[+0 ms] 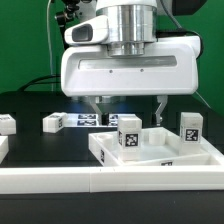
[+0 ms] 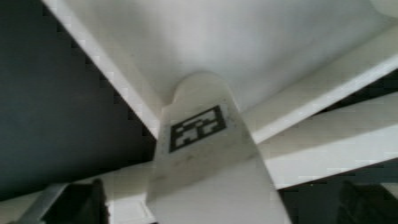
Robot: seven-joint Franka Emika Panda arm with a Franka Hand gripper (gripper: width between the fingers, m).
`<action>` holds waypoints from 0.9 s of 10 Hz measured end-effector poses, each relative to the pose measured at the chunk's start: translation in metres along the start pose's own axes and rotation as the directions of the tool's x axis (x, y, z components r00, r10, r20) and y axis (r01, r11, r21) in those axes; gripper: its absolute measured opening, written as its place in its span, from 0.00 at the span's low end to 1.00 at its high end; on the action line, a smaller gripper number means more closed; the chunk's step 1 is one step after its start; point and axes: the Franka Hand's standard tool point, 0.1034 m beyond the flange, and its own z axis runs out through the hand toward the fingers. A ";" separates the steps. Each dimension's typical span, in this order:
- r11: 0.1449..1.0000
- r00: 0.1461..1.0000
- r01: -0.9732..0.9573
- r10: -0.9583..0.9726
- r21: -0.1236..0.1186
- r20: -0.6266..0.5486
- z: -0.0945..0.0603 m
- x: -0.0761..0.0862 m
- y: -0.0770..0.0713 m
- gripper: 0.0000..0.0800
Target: Assemble square table
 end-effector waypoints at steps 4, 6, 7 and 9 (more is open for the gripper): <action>0.965 0.965 0.263 -0.263 -0.009 0.001 0.000 0.001 0.002 0.81; 0.959 0.959 0.282 -0.282 -0.009 0.001 0.000 0.001 0.003 0.66; 0.960 0.960 0.279 -0.279 -0.009 0.001 0.000 0.001 0.003 0.49; 0.968 0.968 0.252 -0.252 -0.009 0.000 0.000 0.001 0.003 0.36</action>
Offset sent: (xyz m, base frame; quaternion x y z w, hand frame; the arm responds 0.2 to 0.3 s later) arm -0.0010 0.0016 0.0016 -0.0032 0.0049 -0.1882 0.9821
